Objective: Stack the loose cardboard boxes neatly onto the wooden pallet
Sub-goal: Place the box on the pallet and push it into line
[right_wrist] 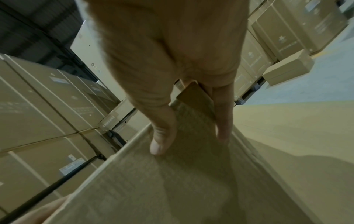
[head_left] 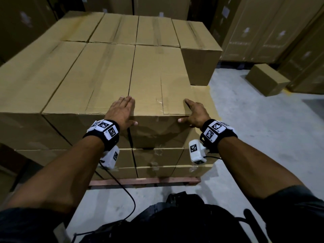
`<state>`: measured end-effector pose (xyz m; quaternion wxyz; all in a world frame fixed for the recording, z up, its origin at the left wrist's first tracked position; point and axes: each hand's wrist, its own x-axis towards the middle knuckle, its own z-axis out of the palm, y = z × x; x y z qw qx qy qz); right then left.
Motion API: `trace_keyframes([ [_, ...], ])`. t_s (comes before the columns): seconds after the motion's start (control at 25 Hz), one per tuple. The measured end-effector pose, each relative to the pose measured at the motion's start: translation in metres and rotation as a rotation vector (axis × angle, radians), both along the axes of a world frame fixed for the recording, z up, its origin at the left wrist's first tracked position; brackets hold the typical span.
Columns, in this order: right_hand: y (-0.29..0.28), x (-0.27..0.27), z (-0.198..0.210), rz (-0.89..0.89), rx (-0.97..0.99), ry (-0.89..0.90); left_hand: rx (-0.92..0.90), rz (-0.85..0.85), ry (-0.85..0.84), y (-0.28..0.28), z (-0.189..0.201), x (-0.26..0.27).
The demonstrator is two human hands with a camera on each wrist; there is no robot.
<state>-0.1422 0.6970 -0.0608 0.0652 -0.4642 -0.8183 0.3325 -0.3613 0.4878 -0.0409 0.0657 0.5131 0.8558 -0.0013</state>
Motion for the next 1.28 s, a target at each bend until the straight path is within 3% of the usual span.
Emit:
trace_keyframes([
  [0.56, -0.016, 0.005, 0.007, -0.015, -0.049, 0.013, -0.02, 0.005, 0.034, 0.001, 0.001, 0.006],
  [0.8, -0.036, 0.02, 0.018, -0.021, 0.035, -0.025, -0.007, 0.036, 0.031, -0.004, 0.001, 0.017],
  [1.0, -0.059, 0.05, 0.006, -0.082, 0.013, 0.103, 0.091, -0.001, 0.034, -0.004, 0.0, 0.046],
  [1.28, -0.055, 0.11, -0.001, -0.295, 0.025, 0.195, 0.223, -0.203, 0.015, 0.032, 0.01, 0.127],
])
